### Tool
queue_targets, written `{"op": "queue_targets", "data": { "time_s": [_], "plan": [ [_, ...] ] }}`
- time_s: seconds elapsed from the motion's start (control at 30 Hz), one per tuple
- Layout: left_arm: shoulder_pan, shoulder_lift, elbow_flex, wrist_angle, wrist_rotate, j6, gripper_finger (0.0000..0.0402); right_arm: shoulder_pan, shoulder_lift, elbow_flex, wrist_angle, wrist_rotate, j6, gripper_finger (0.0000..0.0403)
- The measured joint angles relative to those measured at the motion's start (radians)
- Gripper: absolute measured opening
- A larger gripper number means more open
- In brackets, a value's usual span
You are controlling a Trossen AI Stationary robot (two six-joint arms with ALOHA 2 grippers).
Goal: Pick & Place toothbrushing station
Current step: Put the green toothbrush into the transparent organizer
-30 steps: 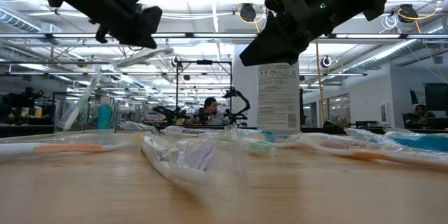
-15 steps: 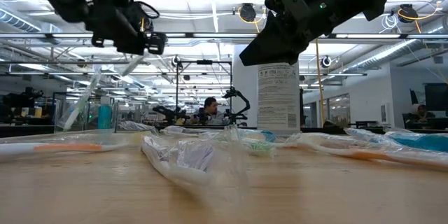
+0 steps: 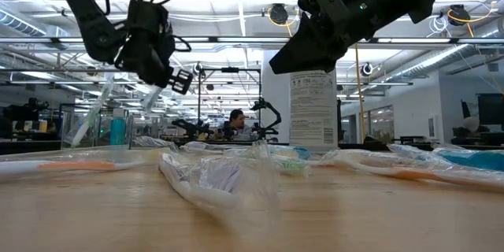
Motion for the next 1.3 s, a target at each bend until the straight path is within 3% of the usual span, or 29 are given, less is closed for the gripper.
{"op": "queue_targets", "data": {
  "time_s": [0.3, 0.53, 0.77, 0.97, 1.17, 1.3],
  "plan": [
    [0.048, 0.058, 0.0, 0.015, 0.01, -0.018, 0.0001, -0.013, 0.0, 0.0, 0.003, -0.001, -0.067, 0.0121],
    [0.018, 0.113, 0.0, -0.001, 0.012, -0.085, 0.0001, -0.035, 0.0, 0.0, 0.003, -0.002, -0.071, 0.0121],
    [-0.057, 0.121, 0.0, -0.015, -0.15, -0.128, 0.0001, -0.037, 0.0, 0.0, -0.001, -0.002, -0.071, 0.0121],
    [-0.113, 0.121, 0.0, -0.031, -0.176, -0.241, 0.0001, -0.037, 0.0, 0.0, -0.001, -0.002, -0.071, 0.0121],
    [-0.151, 0.121, 0.0, -0.052, -0.195, -0.25, 0.0001, -0.037, 0.0, 0.0, -0.001, -0.002, -0.071, 0.0121],
    [-0.176, 0.121, 0.0, -0.107, -0.263, -0.297, 0.0002, -0.037, 0.0, 0.0, -0.002, -0.002, -0.071, 0.0121]
  ]
}}
